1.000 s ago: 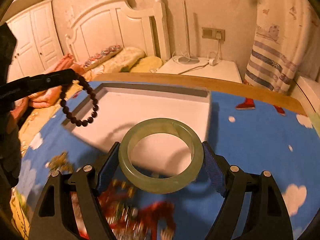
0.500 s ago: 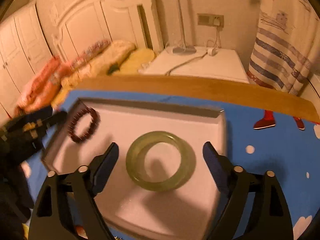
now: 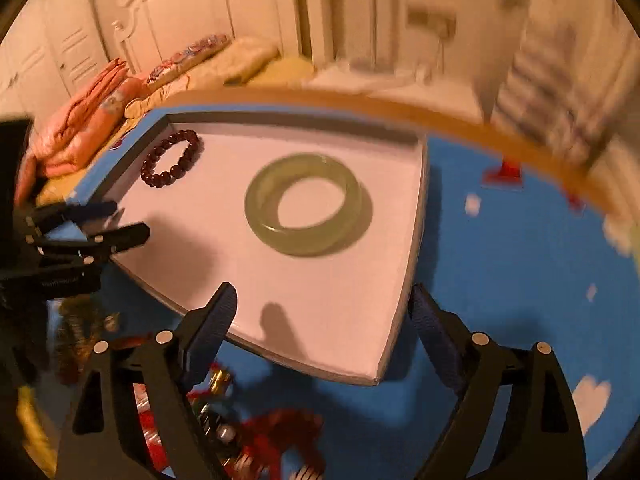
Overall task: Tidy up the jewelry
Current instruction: 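Lower the bracelet into the tray with the left gripper while the right gripper places the bangle, then move both grippers back over the jewelry pile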
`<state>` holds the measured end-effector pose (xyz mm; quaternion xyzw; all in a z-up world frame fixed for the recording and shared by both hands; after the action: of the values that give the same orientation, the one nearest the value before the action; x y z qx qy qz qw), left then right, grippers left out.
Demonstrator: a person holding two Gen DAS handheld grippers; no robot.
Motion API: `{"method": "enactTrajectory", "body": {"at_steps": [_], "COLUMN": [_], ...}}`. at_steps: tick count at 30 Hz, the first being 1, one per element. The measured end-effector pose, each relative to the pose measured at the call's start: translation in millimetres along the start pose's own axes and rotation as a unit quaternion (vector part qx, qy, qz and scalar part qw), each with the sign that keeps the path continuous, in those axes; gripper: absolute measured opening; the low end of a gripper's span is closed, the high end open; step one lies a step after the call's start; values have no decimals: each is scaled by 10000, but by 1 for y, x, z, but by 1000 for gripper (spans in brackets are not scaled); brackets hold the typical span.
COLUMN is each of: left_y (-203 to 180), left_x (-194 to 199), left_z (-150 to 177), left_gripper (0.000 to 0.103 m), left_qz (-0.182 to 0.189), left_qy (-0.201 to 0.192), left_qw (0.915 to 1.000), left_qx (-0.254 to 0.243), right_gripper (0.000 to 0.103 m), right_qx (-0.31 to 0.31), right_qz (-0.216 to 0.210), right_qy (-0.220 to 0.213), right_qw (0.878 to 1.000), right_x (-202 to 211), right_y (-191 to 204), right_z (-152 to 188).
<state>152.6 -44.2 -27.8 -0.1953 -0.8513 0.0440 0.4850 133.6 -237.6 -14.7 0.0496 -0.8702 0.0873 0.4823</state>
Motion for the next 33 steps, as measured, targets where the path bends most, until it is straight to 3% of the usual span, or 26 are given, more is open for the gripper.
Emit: {"method": "enactTrajectory", "body": {"at_steps": [5,9,10,14,16,18,20,22,23,26,33], "left_y": [-15,-22,-23,-38,-35,-23,-4,12,21,35,26], "left_x": [12,29,37,84,108,125,127,131,136,126,119], "left_z": [32,53,58,88,103,121,141,146,148,146,144], "left_gripper": [72,73,73,74,96,101,101,101,101,101,101], "left_qz": [48,165,147,272,439,413,339,681,853,973,870], "left_qy": [-36,-196,-337,-1109,-1599,-1996,-1997,-2027,-2190,-1996,-1873], "left_qw": [10000,9997,9993,9933,9861,9789,9782,9722,9639,9612,9693], "left_qx": [-69,-10,12,-183,-67,129,467,954,1252,1639,1334], "right_gripper": [85,84,85,85,85,85,85,83,83,83,75], "right_qx": [174,66,-14,-412,-428,-329,-100,9,45,280,1178], "right_qz": [-251,-60,68,-212,-237,-183,-8,25,36,-60,-129], "right_qy": [160,-94,-413,-1100,-1331,-1285,-1124,-1170,-1253,-1305,-1158], "right_qw": [9994,9999,9991,9929,9899,9910,9936,9931,9921,9910,9862], "right_x": [-1,18,33,84,96,94,84,89,96,97,84], "right_y": [3,2,-1,-11,-13,-12,-8,-9,-7,7,44], "right_z": [25,45,49,84,104,122,140,148,149,142,135]}}
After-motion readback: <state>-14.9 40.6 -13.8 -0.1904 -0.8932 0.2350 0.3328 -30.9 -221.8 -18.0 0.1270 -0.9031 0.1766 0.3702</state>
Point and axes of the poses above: each gripper's, at about its wrist camera, not at the fingertips, and x roughly against the way its jaws point, y to its left, z to its underside, the point moved 6 cm from there along -x, roughly the way its jaws point, and after that the axes turned 15 degrees about z, right-handed, at the moved point
